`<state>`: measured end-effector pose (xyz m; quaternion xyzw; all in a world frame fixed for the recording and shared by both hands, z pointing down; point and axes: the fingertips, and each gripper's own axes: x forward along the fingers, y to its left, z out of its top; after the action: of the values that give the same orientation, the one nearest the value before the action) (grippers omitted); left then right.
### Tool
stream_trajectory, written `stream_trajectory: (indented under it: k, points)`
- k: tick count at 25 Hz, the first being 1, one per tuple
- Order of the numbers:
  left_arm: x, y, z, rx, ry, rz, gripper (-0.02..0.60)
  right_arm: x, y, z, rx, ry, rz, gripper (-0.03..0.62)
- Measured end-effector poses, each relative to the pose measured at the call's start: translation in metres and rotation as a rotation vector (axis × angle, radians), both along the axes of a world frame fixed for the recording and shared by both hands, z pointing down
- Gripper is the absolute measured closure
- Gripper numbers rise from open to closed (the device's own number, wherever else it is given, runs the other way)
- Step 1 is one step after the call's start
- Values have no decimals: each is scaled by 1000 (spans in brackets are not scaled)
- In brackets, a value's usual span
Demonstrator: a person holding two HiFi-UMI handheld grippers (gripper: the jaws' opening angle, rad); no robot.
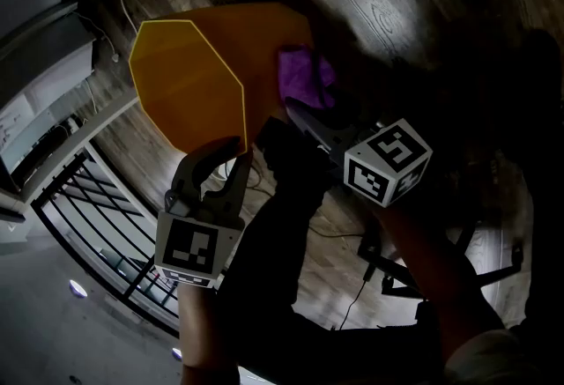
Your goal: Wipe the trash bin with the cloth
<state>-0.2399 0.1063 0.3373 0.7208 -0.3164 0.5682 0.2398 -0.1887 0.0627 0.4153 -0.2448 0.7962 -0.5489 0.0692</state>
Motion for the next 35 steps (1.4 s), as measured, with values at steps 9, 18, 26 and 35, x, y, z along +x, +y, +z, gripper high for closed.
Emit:
stream_trajectory:
  k: [9, 18, 26, 35]
  points:
    - [17, -11, -1, 12, 44, -28, 546, 0, -19, 65, -27, 105, -111, 411]
    - [26, -27, -4, 23, 96, -158, 546, -4, -37, 121, -95, 248, -187, 411]
    - [33, -39, -6, 19, 138, -256, 545, -6, -38, 152, -126, 365, -240, 411]
    - [38, -52, -9, 37, 167, -353, 545, 0, -48, 159, -190, 498, -229, 411]
